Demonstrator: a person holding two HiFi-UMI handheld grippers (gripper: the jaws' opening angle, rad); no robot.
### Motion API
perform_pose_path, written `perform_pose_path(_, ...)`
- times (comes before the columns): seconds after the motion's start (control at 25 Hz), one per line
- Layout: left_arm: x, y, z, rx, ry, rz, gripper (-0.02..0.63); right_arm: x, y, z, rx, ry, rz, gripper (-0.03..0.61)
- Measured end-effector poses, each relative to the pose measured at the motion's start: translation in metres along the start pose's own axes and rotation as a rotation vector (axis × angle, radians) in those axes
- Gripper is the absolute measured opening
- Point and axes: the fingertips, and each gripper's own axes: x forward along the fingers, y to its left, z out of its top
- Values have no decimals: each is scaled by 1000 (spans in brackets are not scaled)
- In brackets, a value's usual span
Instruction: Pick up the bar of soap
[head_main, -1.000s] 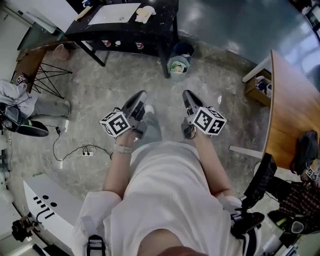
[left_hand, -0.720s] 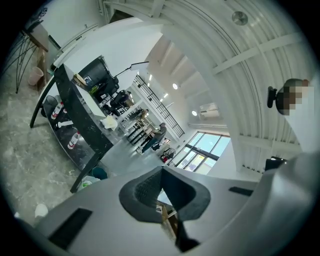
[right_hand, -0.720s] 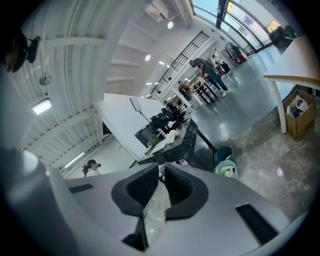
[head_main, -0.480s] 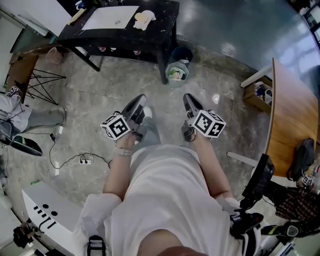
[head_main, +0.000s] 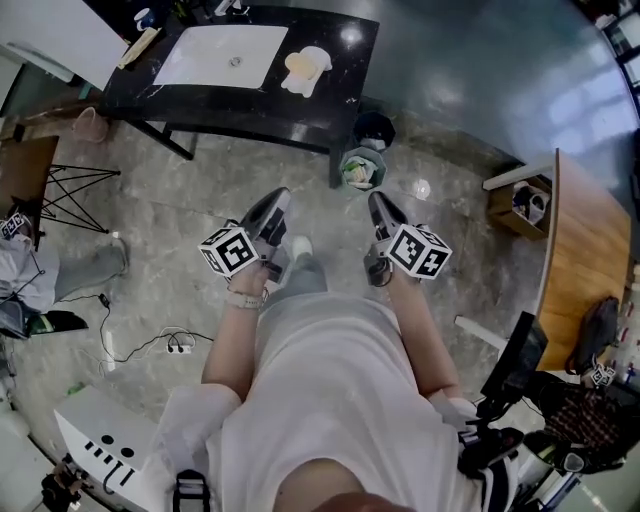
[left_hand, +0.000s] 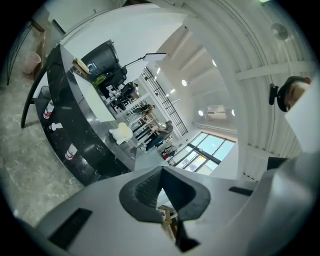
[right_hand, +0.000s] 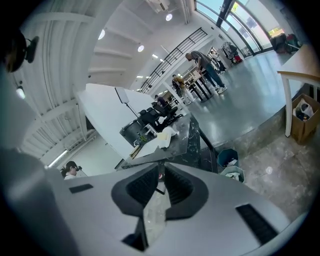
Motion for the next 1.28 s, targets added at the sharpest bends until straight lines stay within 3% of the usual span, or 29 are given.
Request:
perform_pose_path(0.24,36,59,76,-22,9,-22,8,92,24,29,-18,18,-31,51)
perform_pose_path(0.48,51,92,114,-47,16,-37,8,151,43,46,-42,33,-35,52)
perform_pose_path(0.72,46,113,138,-68,-10,-16,8,179,58,49,-70,65,-29,52)
perform_pose_path(1.04,33,130,143,-97,-64,53,8,207,61,50,-99,129,22,52)
perform_pose_path(1.16,27,136,149,-104,-82,78,7,222,68,55,-161,174,66,52)
perform_pose_path(1.28,22,142,159,-111,-109,105,8,239,80,70,-300,219,133,52)
